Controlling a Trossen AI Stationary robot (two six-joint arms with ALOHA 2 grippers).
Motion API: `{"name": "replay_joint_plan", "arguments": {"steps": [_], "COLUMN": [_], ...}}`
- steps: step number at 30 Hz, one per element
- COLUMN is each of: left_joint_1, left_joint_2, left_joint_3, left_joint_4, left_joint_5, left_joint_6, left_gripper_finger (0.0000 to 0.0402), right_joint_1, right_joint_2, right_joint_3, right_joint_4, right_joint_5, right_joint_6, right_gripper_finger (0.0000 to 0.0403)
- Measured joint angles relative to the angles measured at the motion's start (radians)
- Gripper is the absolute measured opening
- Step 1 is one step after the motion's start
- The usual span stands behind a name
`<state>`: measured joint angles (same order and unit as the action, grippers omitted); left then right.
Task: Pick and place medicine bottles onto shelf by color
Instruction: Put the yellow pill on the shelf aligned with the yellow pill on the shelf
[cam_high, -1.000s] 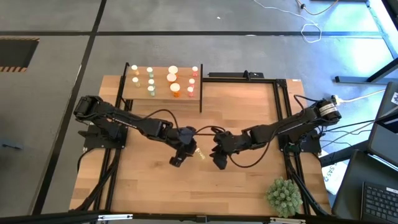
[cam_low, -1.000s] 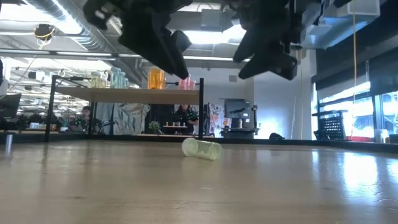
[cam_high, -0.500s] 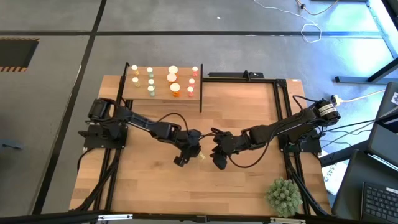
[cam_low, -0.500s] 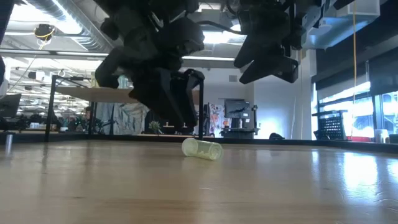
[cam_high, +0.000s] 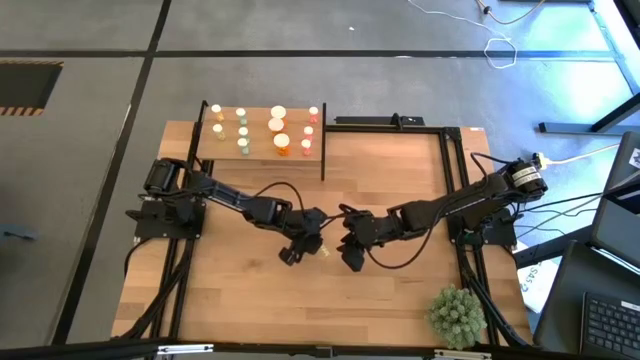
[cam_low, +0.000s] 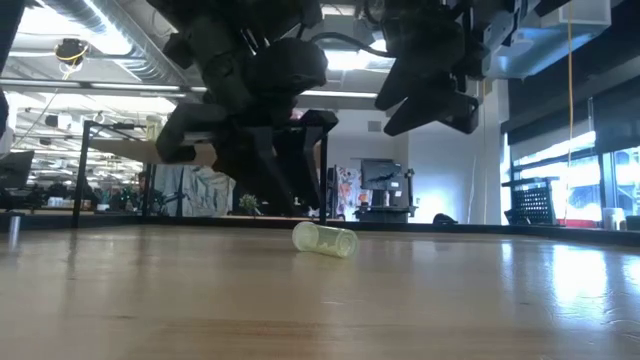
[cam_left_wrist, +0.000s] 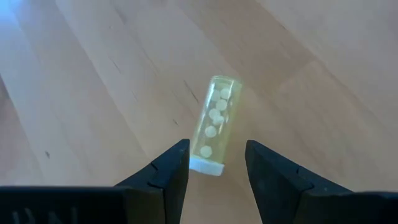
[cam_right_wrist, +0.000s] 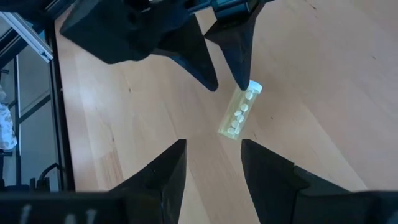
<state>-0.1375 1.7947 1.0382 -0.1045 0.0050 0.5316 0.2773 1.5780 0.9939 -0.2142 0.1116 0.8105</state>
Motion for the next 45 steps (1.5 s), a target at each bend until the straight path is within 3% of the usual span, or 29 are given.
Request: {"name": "replay_joint_plan", "arguments": {"steps": [28,34,45], "left_joint_1": [0.013,0.015,0.015], "left_joint_2": [0.051,0.051,0.081], "left_joint_3": [0.000,0.000,0.002], "left_joint_4": [0.039,-0.018,-0.013], "left_joint_5": [0.008,0.010,0.013], "left_joint_6": [0.020,-0.080,-0.085], "left_gripper_finger": [0.0151,0.0151,0.0151], "right_joint_1": [-0.029,-0.029,-0.029], "right_joint_2": [-0.001,-0.001,-0.001], "right_joint_3": [0.000,0.000,0.000], "right_joint_4": [0.001,0.000,0.001], "right_joint_5": [0.000,0.000,-0.001], "right_joint_6": [-0.004,-0.004,-0.006], "right_gripper_finger": [0.0156,0.0156,0.0156]}}
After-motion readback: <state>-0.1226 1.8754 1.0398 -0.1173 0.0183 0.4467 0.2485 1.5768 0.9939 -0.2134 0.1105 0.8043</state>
